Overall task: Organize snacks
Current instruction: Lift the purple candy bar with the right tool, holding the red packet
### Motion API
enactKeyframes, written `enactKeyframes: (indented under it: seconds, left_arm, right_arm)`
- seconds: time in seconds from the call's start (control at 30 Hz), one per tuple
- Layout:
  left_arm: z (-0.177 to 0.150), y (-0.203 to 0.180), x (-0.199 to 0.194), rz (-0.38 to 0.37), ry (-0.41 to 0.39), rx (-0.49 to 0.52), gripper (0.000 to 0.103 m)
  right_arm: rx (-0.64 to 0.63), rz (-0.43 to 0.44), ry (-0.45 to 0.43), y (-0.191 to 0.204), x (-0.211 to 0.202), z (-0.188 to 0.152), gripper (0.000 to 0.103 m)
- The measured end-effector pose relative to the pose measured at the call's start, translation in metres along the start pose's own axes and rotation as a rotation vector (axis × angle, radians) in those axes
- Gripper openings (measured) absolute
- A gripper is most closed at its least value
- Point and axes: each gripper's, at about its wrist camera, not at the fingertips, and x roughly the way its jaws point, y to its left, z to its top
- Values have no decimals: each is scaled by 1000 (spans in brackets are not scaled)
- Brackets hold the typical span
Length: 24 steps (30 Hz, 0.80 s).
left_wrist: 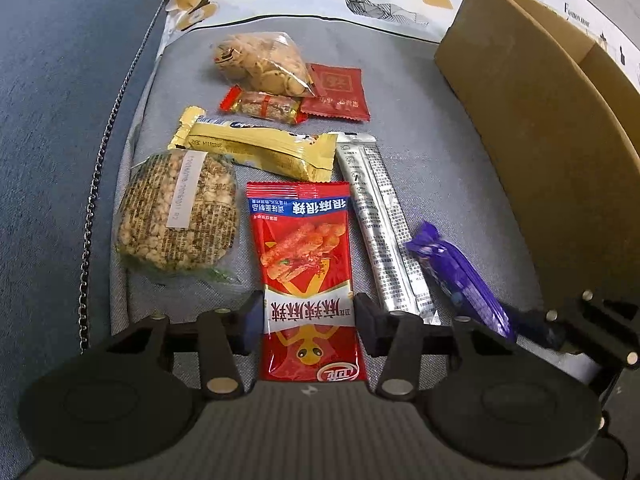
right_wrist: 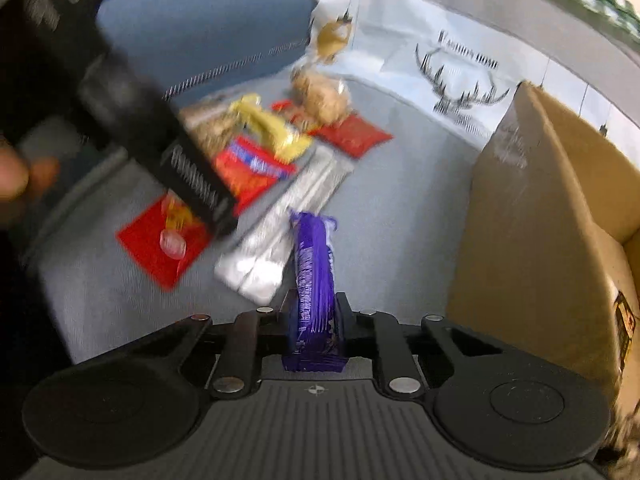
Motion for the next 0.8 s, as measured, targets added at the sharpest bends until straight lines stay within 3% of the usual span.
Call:
enactKeyframes:
  seconds: [0.07,0.2,0.8]
  left_arm:
    - [0,0,0,0,2,3,54]
    - [1,-3,2,1,10,16,56]
    - [1,-4,4,5,18,35,60]
  right_arm:
    - [24,32,25,-3,1,-1,19]
    - [111,100,-22,-12,-3,4,35]
    - [122,97,0,-12,9,5,33]
